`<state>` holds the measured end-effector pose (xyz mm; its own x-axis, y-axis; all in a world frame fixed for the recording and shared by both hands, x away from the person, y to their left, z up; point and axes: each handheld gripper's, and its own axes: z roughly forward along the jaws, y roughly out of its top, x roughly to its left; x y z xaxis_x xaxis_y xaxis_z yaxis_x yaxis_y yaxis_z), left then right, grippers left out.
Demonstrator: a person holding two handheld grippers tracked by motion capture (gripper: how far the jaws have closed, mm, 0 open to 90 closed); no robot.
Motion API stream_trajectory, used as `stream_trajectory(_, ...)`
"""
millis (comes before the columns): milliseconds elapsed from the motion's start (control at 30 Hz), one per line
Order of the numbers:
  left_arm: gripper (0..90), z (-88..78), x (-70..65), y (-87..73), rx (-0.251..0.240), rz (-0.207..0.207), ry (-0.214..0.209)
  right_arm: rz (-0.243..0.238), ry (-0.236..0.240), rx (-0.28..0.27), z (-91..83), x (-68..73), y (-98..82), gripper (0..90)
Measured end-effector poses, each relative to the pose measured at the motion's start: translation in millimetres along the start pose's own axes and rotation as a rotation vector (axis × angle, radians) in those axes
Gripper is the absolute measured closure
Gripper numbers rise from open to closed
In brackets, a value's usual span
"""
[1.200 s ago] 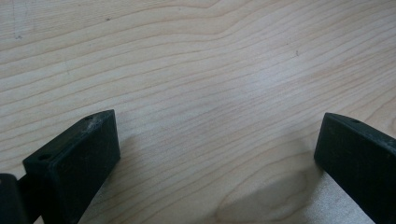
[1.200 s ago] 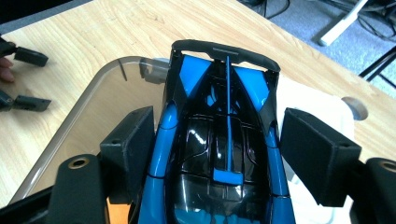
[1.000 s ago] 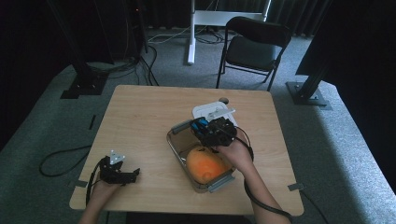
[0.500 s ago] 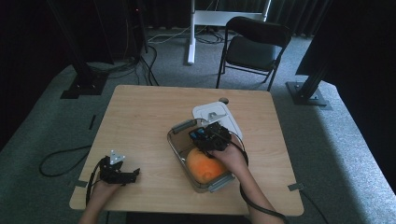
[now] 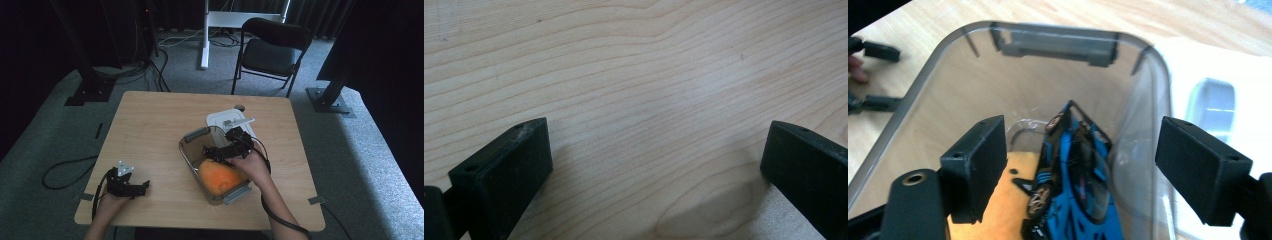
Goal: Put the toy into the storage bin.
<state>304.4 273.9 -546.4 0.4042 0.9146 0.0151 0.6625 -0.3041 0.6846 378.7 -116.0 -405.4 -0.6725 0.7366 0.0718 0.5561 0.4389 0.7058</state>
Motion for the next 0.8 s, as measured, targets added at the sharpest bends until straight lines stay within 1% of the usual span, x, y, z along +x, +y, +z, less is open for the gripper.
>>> stream_trajectory(33, 0.5, 0.0, 0.0, 0.0, 0.000, 0.000, 0.000, 0.003, 0.002, 0.004, -1.0, -1.3, -0.3, 19.9)
stream_trajectory(67, 0.5, 0.0, 0.0, 0.0, 0.000, 0.000, 0.000, 0.009, -0.008, -0.005, -2.3, -2.8, -0.9, 19.9)
stream_trajectory(100, 0.5, 0.0, 0.0, 0.0, 0.000, 0.000, 0.000, 0.016, -0.006, -0.008, -3.5, -4.4, -1.3, 19.8)
stream_trajectory(267, 0.5, 0.0, 0.0, 0.0, 0.000, 0.000, 0.000, 0.027, -0.020, -0.010, -7.7, -11.5, -3.7, 19.3)
stream_trajectory(300, 0.5, 0.0, 0.0, 0.0, 0.000, 0.000, 0.000, 0.028, -0.017, -0.008, -8.4, -13.2, -4.4, 19.3)
stream_trajectory(467, 0.5, 0.1, -0.1, 0.0, -0.001, -0.001, 0.000, 0.043, -0.029, -0.024, -12.7, -20.3, -7.8, 19.3)
stream_trajectory(533, 0.5, 0.1, -0.1, 0.0, -0.001, -0.001, 0.001, 0.054, -0.043, -0.024, -14.1, -23.4, -9.3, 17.8)
stream_trajectory(600, 0.5, 0.0, 0.0, 0.0, 0.000, 0.000, 0.000, 0.061, -0.040, -0.023, -15.3, -26.9, -11.1, 13.8)
stream_trajectory(633, 0.5, 0.0, 0.0, 0.0, 0.001, 0.001, 0.000, 0.066, -0.049, -0.028, -16.1, -28.4, -12.1, 13.8)
stream_trajectory(700, 0.5, 0.0, 0.0, 0.0, 0.001, 0.001, 0.000, 0.078, -0.052, -0.038, -18.2, -32.0, -14.5, 12.7)
stream_trajectory(800, 0.5, -0.1, 0.0, 0.0, 0.001, 0.001, 0.000, 0.098, -0.082, -0.047, -21.1, -37.7, -18.7, 12.5)
